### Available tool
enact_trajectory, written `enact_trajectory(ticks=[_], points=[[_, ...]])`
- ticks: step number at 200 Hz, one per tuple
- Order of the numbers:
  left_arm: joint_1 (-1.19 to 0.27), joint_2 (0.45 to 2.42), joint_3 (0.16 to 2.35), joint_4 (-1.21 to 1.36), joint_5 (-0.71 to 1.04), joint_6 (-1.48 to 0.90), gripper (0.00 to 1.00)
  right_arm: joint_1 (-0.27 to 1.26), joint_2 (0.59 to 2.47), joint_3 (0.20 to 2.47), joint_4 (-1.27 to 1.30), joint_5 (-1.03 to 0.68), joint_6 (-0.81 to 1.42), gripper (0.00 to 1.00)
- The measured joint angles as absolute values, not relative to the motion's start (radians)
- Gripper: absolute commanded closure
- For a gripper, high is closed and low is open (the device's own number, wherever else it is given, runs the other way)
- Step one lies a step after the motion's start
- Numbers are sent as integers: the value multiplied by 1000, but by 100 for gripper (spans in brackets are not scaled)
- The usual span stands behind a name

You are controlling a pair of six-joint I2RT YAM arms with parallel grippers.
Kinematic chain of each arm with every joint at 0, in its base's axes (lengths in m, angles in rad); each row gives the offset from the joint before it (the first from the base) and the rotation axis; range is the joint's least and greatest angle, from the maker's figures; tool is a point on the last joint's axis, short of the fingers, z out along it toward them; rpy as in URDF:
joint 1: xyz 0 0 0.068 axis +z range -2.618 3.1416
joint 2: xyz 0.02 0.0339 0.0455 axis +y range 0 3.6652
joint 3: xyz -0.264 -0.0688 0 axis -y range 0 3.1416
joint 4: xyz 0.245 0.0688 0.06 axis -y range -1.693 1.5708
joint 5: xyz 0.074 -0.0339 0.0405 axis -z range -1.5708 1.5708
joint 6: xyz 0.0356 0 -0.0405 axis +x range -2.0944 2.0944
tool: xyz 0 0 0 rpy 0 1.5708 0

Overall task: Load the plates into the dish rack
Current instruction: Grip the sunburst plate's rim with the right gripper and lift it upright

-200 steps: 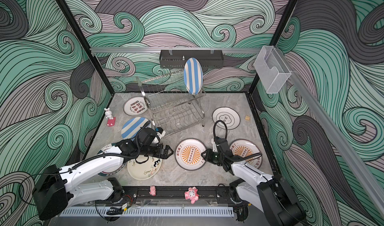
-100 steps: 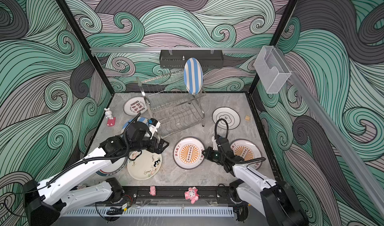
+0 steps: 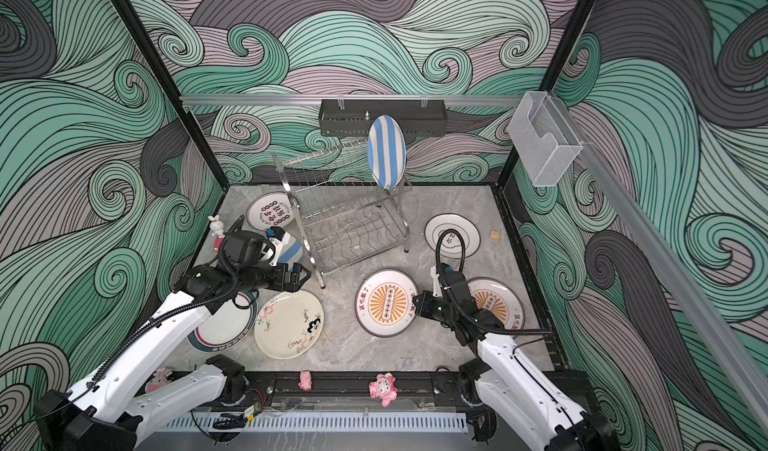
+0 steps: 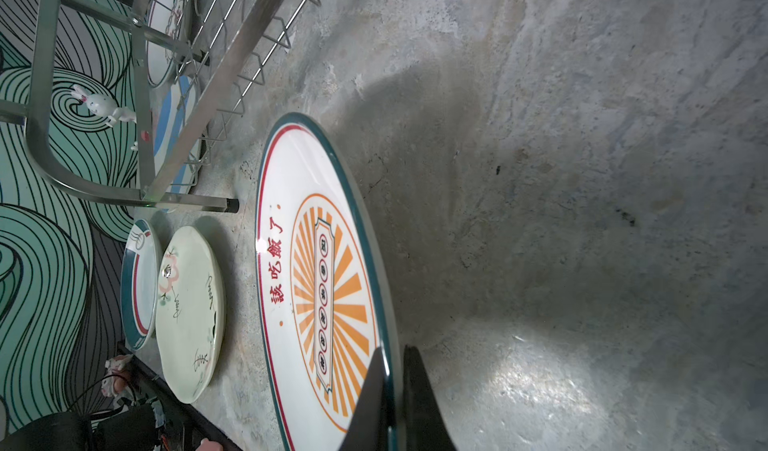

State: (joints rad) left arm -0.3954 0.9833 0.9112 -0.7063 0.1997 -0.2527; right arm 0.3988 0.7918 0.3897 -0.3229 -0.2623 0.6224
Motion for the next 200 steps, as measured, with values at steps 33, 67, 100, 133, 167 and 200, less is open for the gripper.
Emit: enact_trajectory(ticks=[33, 67, 100, 133, 167, 200], points=[[-364, 980, 908, -706, 221, -250, 1, 399, 792, 472, -421, -251, 579, 100], [-347, 978, 908, -704, 247, -250, 1, 399, 792, 566, -495, -245, 542, 100], [-342, 978, 896, -696, 281, -258, 2, 399, 793, 683, -588, -238, 515, 100], [-342, 978, 892, -695, 301, -261, 2, 399, 805, 847, -674, -219, 485, 100], [-341, 978, 887, -688, 301, -263, 1, 399, 834, 1019, -745, -210, 467, 100], [-341, 978, 879, -686, 301, -265, 2, 399, 909, 1195, -805, -209, 442, 100]])
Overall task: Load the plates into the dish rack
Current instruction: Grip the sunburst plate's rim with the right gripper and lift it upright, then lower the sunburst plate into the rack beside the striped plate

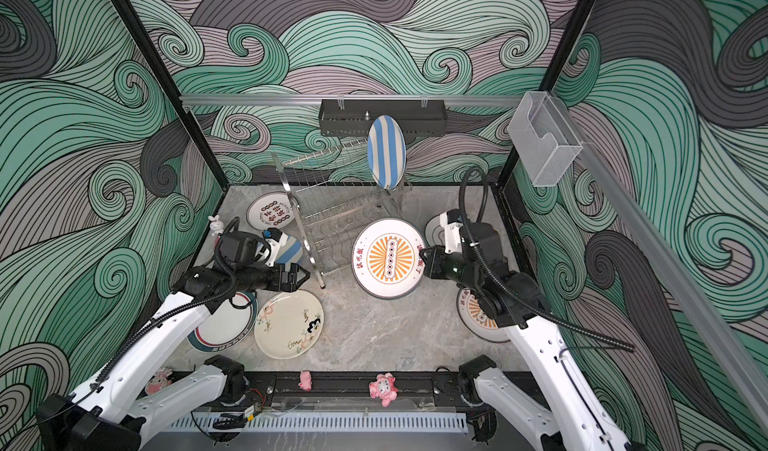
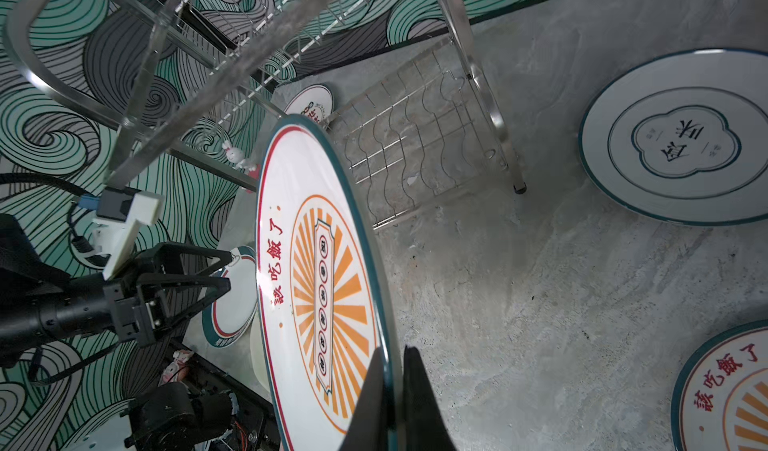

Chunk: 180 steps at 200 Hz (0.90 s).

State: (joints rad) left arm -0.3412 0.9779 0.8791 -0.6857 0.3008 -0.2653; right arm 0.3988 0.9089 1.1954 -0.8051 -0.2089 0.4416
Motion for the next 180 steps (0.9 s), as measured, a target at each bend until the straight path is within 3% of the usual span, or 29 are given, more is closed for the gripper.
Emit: enact_trajectory(ticks=[124, 180], points=[[-329, 986, 874, -676, 305, -266, 2, 399, 1414, 1973, -880, -197, 363, 100], [-329, 984, 868, -670, 310, -273, 1, 428, 1650, 2299, -901, 16, 289, 100]])
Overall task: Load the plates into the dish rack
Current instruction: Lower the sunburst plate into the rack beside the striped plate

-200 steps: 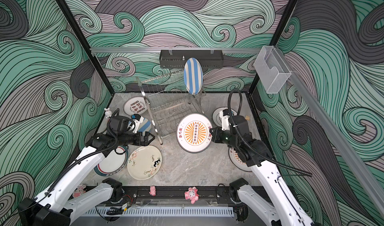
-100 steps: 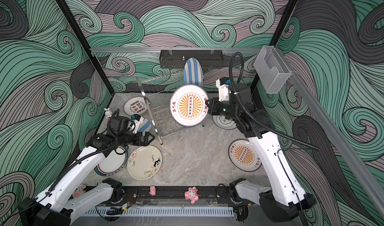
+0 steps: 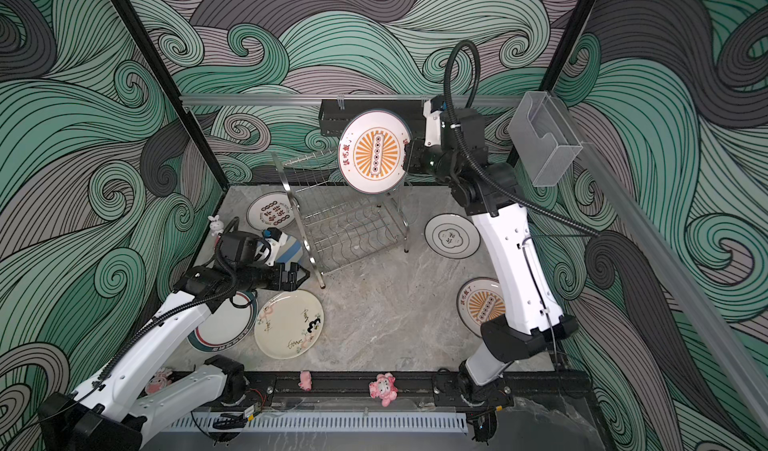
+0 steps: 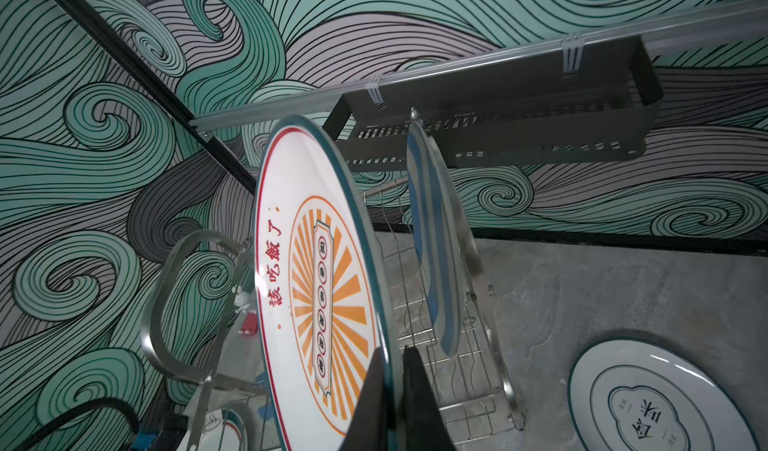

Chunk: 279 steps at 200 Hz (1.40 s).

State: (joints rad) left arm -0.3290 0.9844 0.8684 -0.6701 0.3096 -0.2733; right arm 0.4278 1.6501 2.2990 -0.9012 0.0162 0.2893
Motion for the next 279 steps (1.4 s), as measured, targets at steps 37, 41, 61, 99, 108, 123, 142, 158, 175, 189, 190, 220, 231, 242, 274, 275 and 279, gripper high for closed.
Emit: enact_trajectory(ticks=[37, 41, 61, 99, 108, 123, 142, 158, 175, 189, 190, 220, 231, 242, 274, 275, 279], points=[[-329, 984, 865, -667, 322, -273, 2, 581, 1765, 2458, -888, 328, 123, 100], [-329, 984, 865, -666, 324, -273, 2, 598, 1776, 2474, -883, 356, 107, 100], [-329, 985, 864, -665, 327, -273, 1, 666, 1817, 2511, -861, 485, 31, 100], [-326, 985, 861, -652, 364, -272, 1, 720, 1811, 2363, -694, 736, -112, 100], [-326, 984, 859, -648, 376, -272, 2, 725, 1811, 2328, -655, 777, -136, 100], [-325, 984, 853, -642, 388, -272, 1, 733, 1817, 2282, -610, 822, -162, 100], [-325, 985, 846, -639, 394, -272, 2, 738, 1826, 2263, -572, 857, -182, 100], [-325, 985, 846, -636, 395, -272, 1, 739, 1831, 2263, -543, 876, -187, 100], [-325, 986, 846, -634, 397, -272, 1, 739, 1831, 2263, -516, 892, -189, 100], [-325, 986, 846, -633, 399, -272, 1, 739, 1831, 2263, -501, 903, -191, 100], [-325, 986, 846, -633, 399, -272, 1, 739, 1831, 2263, -500, 904, -191, 100], [-325, 987, 846, -632, 404, -272, 1, 739, 1845, 2263, -473, 916, -191, 100], [-325, 989, 846, -631, 405, -272, 1, 739, 1854, 2263, -469, 916, -189, 100], [-325, 991, 846, -631, 405, -271, 1, 739, 1865, 2263, -471, 916, -185, 100], [-325, 992, 846, -631, 405, -271, 1, 739, 1902, 2263, -472, 915, -179, 100], [-325, 992, 846, -631, 405, -272, 1, 739, 1904, 2263, -472, 915, -179, 100], [-325, 992, 846, -631, 405, -271, 1, 739, 1909, 2263, -472, 915, -179, 100]])
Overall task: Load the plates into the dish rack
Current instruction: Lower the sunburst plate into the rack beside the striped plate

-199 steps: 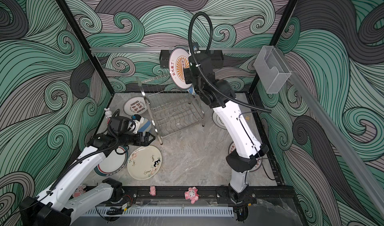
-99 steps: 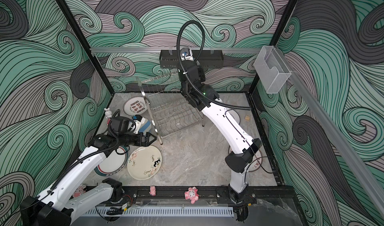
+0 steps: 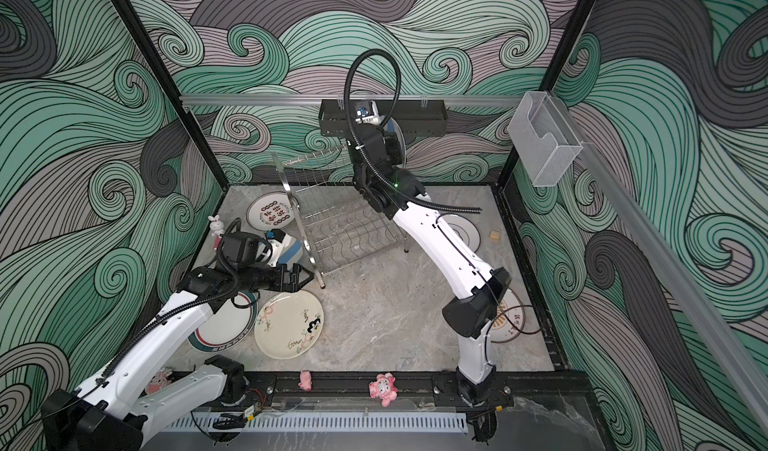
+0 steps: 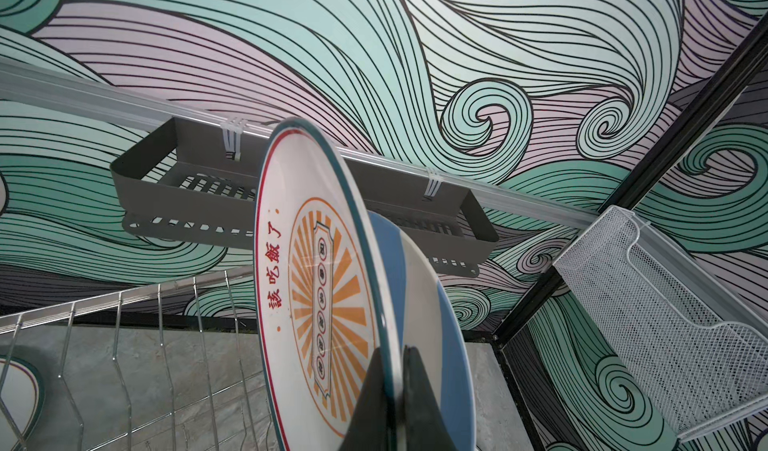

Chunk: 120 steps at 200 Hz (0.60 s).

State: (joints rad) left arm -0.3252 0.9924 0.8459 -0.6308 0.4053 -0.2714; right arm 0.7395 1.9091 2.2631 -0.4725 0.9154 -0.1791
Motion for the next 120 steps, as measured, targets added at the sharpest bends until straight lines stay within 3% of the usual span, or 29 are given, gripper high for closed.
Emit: enact_trajectory(ticks=[120], points=[[-325, 993, 846, -628, 405, -271, 2, 735, 1938, 2254, -474, 910, -162, 100]])
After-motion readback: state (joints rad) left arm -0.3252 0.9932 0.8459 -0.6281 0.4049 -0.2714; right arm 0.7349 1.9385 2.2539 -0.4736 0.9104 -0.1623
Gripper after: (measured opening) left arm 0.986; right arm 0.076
